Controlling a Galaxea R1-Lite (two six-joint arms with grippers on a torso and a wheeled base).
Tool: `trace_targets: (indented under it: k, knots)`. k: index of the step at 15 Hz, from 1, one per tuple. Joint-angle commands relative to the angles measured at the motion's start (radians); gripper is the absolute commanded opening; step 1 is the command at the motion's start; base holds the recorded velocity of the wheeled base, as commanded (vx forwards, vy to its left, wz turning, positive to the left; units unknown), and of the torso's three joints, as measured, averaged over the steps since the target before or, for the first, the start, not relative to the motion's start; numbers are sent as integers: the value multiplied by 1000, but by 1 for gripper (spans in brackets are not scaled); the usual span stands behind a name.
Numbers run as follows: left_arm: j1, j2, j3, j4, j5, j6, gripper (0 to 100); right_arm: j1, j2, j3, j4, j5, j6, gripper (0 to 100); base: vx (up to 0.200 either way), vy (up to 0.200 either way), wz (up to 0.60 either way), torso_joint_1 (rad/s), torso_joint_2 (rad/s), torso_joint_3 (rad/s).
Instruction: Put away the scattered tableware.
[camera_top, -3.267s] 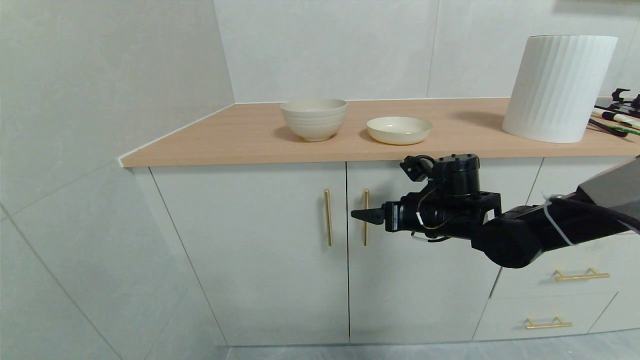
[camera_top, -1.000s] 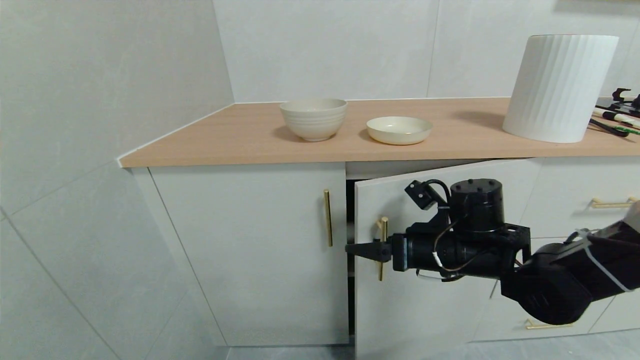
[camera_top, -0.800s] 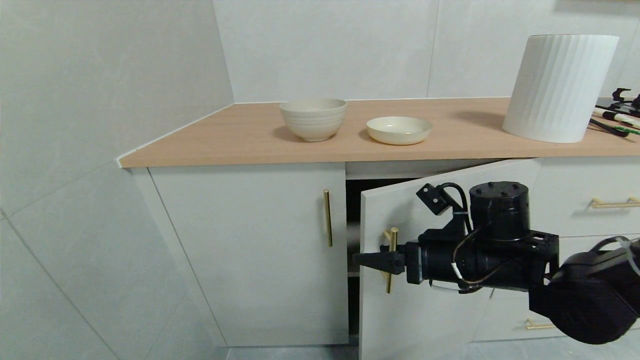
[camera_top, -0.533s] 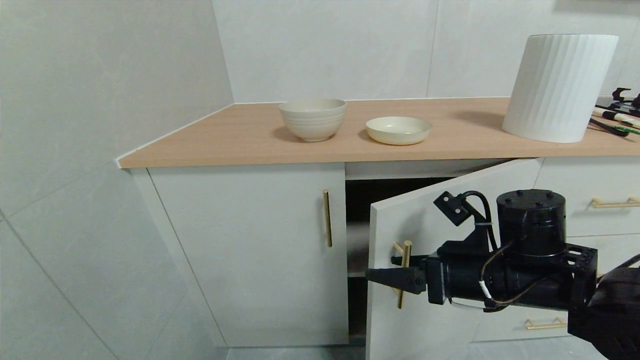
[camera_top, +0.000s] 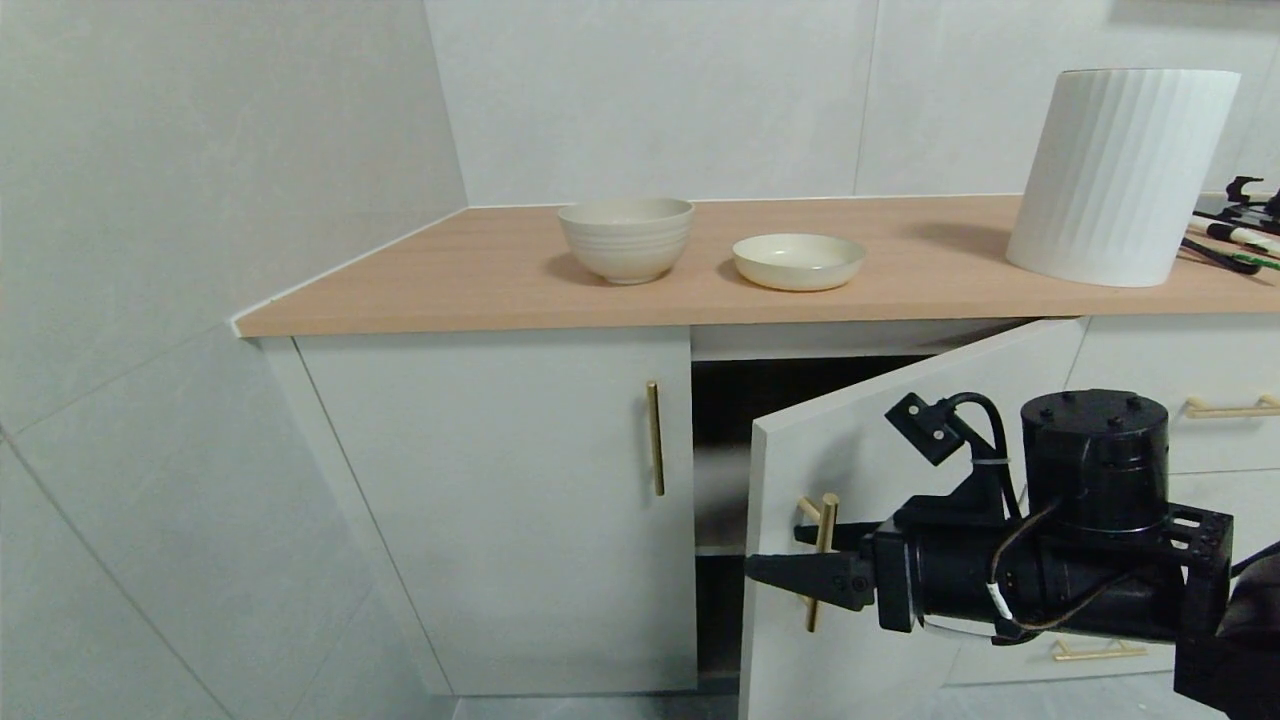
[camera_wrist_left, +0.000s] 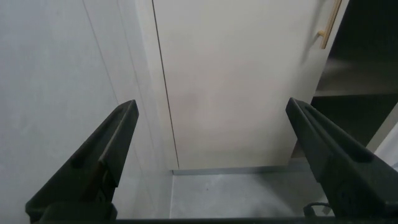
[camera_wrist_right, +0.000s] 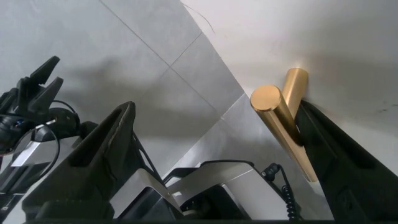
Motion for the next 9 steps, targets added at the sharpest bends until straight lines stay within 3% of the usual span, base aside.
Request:
trace_targets:
  k: [1, 2, 4, 6, 7, 9]
  knots:
    - [0, 0, 0, -1, 0, 6, 100, 0, -5, 8, 1, 0, 0, 100, 0, 0, 0, 0, 0, 0]
    - [0, 0, -6, -3, -8, 14, 100, 0, -8, 9, -2, 0, 1, 100, 0, 0, 0, 0, 0, 0]
    - [-1, 34, -149, 39, -71, 12, 100, 0, -13, 15, -23, 0, 1, 100, 0, 0, 0, 0, 0, 0]
    - [-3, 214, -348, 146, -183, 6, 100, 1, -11, 19, -35, 0, 1, 100, 0, 0, 0, 0, 0, 0]
    - [-3, 267, -391, 152, -214, 6, 100, 1, -13, 19, -35, 0, 1, 100, 0, 0, 0, 0, 0, 0]
    - [-4, 605, -638, 151, -353, 8, 100, 1, -19, 20, -35, 0, 1, 100, 0, 0, 0, 0, 0, 0]
